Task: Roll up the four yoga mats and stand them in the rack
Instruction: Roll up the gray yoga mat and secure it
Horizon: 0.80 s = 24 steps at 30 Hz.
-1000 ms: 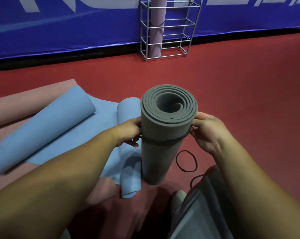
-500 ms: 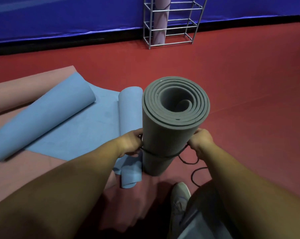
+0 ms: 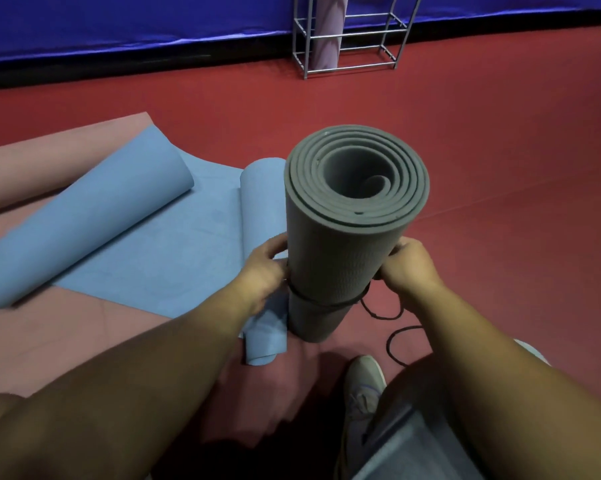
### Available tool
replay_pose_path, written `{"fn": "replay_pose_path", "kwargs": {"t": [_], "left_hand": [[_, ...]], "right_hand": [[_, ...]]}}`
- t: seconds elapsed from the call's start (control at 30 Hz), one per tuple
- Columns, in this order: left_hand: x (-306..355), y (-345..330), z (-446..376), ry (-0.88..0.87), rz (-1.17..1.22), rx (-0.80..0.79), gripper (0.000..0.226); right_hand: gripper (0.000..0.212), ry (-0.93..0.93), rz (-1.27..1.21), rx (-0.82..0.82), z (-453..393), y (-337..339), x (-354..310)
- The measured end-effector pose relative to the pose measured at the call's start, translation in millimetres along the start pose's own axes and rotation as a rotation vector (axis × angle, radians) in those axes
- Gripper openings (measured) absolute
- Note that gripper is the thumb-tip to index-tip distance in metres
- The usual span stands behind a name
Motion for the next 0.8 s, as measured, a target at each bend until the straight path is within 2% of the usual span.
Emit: {"fn": "replay_pose_path", "kwargs": {"t": [0.13,0.23,0.33,0.37,0.47,0.57,0.7,0.8], "left_hand": [[19,-3,13,-0.175,-0.425,-0.168,0.059],[26,6,13,-0.233,-0.486,-0.295,0.051],[12,29,-8,-0.195,-0.443,-0.439,0.105],[9,35,-15,-0.172,-0.413,-0.434,0.11],[17,37,-38,-0.168,-0.278,-0.32,0.098],[38,36,-65,-0.209,-0.264,-0.254,0.106],[82,41,-77,-0.283,-0.399,-0.114,0.1],[123,41,-73,-0.273,-0.56,-0.02,0.109]], "right_hand": [[0.025,0.098,0.121,-0.084,2,-4,-10],[0.031,0.117,0.05,-0.125,-3,-13,-17],[0.039,0.044,-0.093,-0.094,-14,-26,-29],[0.039,-0.003,-0.161,-0.071,-20,-31,-33],[0.049,-0.085,-0.32,-0.002,-46,-46,-43],[0.058,-0.162,-0.405,0.063,-65,-50,-63],[0.042,-0.252,-0.456,0.15,-82,-33,-109],[0.04,-0.264,-0.533,0.173,-86,-7,-155]]}}
Point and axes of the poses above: each hand's wrist, its own z-axis away from the middle knuckle, its own y-axis out of the back of the hand, x = y × z, the point moved 3 cm from there along -z, towards the middle knuckle
